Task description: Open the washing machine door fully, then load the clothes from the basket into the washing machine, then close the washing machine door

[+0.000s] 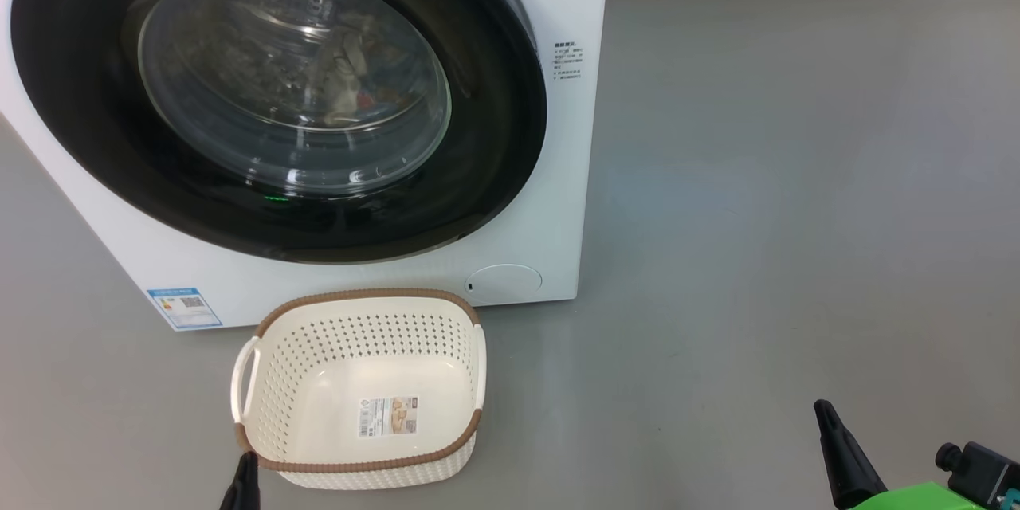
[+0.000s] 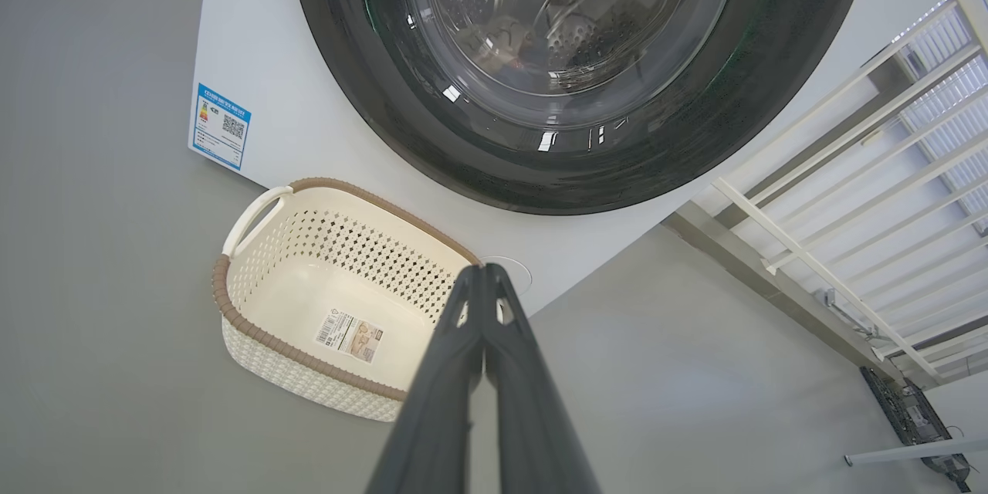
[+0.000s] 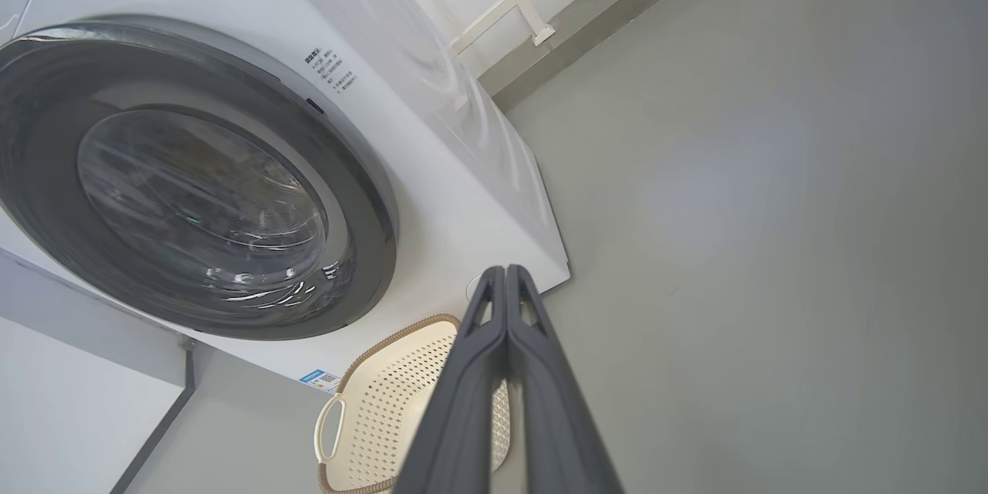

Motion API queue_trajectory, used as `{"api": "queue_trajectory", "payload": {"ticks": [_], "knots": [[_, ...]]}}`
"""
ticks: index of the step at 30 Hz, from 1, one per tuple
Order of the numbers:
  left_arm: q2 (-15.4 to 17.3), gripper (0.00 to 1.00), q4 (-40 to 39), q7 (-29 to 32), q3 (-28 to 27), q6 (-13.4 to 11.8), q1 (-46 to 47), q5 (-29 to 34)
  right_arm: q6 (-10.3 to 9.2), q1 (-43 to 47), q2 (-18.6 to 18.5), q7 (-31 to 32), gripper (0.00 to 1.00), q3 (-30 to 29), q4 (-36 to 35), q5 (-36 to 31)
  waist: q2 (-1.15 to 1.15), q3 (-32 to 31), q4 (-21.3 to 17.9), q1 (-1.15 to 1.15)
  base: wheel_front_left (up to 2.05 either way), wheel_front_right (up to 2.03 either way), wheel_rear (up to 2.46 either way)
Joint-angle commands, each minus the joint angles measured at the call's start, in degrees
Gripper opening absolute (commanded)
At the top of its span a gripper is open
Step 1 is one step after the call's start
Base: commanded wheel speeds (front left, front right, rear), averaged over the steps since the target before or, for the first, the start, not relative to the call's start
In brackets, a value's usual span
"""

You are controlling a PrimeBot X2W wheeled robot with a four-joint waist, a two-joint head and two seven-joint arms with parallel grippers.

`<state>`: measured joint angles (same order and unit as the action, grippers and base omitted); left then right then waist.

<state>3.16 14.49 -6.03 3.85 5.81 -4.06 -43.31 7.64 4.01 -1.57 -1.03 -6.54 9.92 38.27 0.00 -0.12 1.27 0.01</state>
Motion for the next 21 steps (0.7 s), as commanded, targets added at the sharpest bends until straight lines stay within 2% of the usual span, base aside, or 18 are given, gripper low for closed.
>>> {"api": "queue_trajectory", "payload": {"ticks": [1, 21], "knots": [[0.4, 0.00, -1.0, 0.5, -1.2, 0.5, 2.7, -1.6, -0.06, -2.6, -0.5, 0.3, 0.00, 0.2, -1.2, 1.8, 0.00, 0.0, 0.0, -0.01, 0.00, 0.00, 0.00], [0.3, 0.00, -0.9, 3.7, -3.7, 0.8, 4.7, -14.1, -0.08, -4.6, -0.7, 2.2, 0.00, 0.1, 0.2, 15.6, 0.00, 0.1, -0.3, -0.01, 0.00, 0.00, 0.00]]}}
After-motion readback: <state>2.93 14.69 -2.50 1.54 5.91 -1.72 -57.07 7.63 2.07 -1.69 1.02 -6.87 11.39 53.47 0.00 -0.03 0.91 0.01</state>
